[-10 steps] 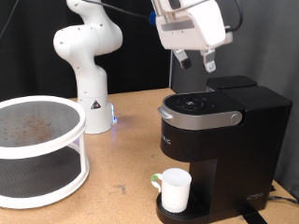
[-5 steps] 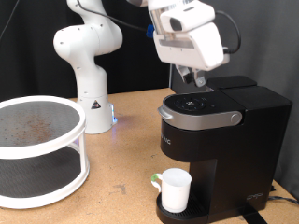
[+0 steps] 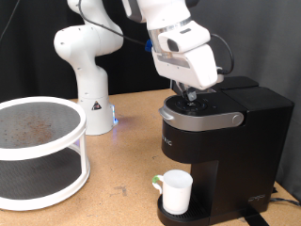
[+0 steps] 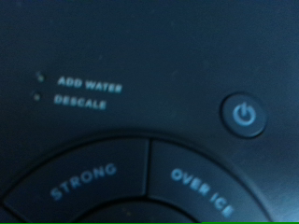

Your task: Make a cup of coffee with the keurig machine

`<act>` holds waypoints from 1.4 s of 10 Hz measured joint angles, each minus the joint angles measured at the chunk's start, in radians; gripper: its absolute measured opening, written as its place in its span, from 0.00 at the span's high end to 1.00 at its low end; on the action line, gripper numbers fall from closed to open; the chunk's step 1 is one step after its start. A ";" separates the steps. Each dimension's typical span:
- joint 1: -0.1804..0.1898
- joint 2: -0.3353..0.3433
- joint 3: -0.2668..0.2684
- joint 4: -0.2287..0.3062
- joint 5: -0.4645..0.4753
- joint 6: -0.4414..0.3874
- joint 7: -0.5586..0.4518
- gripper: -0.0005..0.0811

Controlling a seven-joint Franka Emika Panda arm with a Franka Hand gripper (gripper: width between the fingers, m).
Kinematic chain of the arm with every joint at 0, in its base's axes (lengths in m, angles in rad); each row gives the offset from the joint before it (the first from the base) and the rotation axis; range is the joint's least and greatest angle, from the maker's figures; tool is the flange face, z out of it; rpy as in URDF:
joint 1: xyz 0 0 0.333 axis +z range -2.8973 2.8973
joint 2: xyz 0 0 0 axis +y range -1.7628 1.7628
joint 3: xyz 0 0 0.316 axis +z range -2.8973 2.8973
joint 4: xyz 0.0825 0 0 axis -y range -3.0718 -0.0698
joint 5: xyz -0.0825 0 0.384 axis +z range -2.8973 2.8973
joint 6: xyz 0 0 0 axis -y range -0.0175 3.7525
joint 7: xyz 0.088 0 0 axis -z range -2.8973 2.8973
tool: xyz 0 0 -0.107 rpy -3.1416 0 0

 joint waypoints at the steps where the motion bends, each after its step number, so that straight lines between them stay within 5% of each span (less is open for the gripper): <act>1: 0.000 0.001 0.000 -0.009 0.005 0.010 0.000 0.99; 8: -0.002 0.013 -0.021 0.002 0.097 -0.021 0.002 0.99; 14: -0.018 0.102 -0.085 0.116 0.267 -0.237 0.031 0.99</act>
